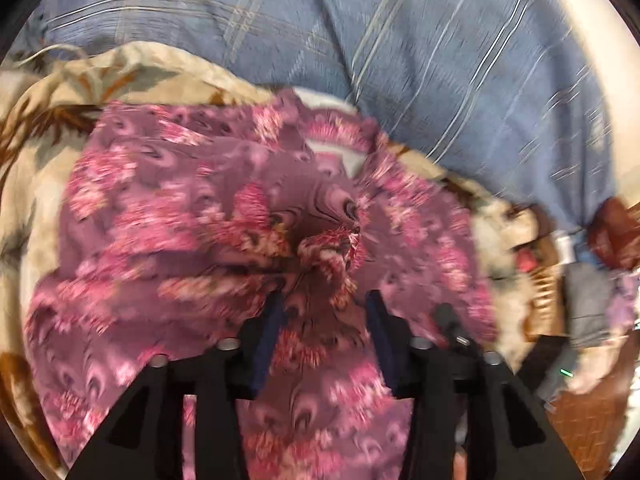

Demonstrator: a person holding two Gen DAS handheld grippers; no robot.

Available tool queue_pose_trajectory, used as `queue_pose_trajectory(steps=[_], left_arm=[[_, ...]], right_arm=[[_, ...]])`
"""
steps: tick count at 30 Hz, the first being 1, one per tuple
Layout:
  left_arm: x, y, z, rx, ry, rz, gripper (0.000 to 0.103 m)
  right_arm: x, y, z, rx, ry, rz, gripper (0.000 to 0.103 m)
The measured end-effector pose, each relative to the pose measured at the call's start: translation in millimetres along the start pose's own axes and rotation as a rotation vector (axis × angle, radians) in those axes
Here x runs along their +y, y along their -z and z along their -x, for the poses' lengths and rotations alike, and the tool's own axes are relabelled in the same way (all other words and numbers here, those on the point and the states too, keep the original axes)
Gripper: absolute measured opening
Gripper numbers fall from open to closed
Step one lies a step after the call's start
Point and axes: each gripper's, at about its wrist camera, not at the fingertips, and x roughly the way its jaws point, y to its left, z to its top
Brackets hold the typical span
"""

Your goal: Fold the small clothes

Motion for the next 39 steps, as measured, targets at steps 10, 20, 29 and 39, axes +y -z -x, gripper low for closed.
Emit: queue_pose_trajectory(steps=[10, 20, 29, 39], left_arm=[[133, 27, 54, -0.158, 0.095, 0.442, 0.068], [176, 32, 21, -0.189, 0.163, 0.609, 0.069], [204, 43, 39, -0.207, 0.254, 0.689, 0.069], [180, 49, 43, -0.232, 0.217, 0.611, 0.071]], right_arm=[[12, -5, -4, 0.047, 0.077, 0.019, 0.037], [161, -1, -28, 0.144, -0.006, 0.431, 0.054], [232, 55, -134, 0.322, 0.127, 0.767, 0.062], [207, 11, -106, 0.169, 0.165, 0.596, 0.012]])
